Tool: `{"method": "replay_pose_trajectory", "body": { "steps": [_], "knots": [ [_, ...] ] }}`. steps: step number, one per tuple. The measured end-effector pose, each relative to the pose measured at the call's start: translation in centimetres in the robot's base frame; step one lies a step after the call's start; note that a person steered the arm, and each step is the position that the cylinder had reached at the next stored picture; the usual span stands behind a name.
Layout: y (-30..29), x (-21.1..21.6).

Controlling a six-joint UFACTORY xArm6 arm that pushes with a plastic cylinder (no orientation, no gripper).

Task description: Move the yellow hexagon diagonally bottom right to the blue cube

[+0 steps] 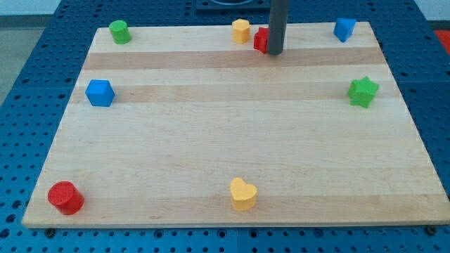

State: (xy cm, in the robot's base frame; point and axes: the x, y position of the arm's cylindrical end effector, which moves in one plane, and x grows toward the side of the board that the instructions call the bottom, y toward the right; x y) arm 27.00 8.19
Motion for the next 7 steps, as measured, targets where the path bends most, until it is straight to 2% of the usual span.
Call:
{"method": "replay_pose_trajectory", "body": {
  "steps": [7],
  "knots": [
    [1.9,-7.4]
  ]
}}
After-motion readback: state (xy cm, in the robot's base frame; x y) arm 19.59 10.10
